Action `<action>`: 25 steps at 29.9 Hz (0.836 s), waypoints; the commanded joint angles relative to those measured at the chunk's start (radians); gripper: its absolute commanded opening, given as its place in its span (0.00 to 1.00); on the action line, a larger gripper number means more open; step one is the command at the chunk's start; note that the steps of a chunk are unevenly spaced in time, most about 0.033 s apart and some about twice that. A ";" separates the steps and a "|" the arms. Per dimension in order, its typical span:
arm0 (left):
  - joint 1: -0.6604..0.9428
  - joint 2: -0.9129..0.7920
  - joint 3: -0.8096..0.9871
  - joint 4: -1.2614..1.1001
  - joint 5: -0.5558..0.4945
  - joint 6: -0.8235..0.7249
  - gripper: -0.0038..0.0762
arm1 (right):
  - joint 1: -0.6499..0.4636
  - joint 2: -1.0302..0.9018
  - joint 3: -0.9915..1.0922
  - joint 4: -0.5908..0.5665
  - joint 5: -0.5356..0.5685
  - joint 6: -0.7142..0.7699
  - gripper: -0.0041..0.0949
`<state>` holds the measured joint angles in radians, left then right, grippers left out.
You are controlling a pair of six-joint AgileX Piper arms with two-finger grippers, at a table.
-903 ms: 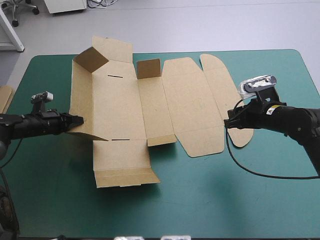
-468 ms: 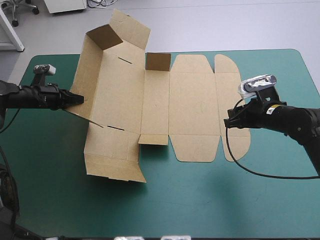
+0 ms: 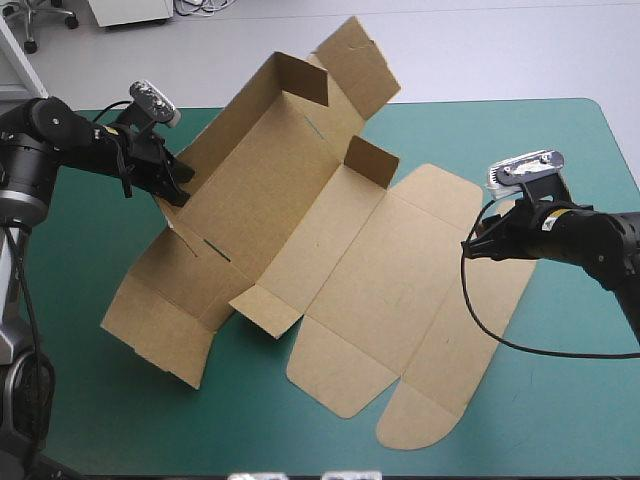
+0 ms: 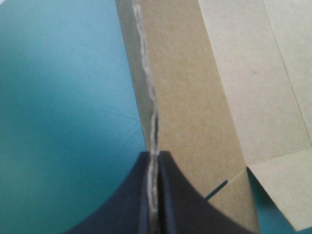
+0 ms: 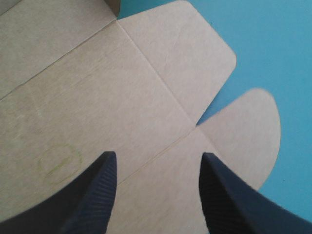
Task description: Fold the box
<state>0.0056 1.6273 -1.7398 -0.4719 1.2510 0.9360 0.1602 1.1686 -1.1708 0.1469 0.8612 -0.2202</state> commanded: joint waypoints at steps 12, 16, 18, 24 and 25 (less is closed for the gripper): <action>-0.104 0.031 -0.105 -0.061 0.018 0.314 0.07 | -0.007 -0.083 -0.042 -0.019 0.010 0.055 0.50; -0.123 0.036 -0.159 -0.069 0.018 0.374 0.07 | -0.007 -0.081 -0.042 -0.008 0.006 0.062 0.49; -0.137 0.044 -0.207 -0.064 0.018 0.390 0.07 | -0.007 -0.081 -0.042 0.015 0.006 0.065 0.49; -0.225 0.098 -0.380 0.122 0.018 0.393 0.07 | -0.007 -0.081 -0.042 0.065 0.006 0.065 0.49; -0.247 0.105 -0.387 0.153 0.018 0.410 0.07 | -0.007 -0.081 -0.042 0.061 0.006 0.065 0.49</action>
<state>-0.1935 1.7622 -2.0613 -0.3582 1.2605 1.3298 0.1602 1.1073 -1.1799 0.1939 0.9169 -0.1545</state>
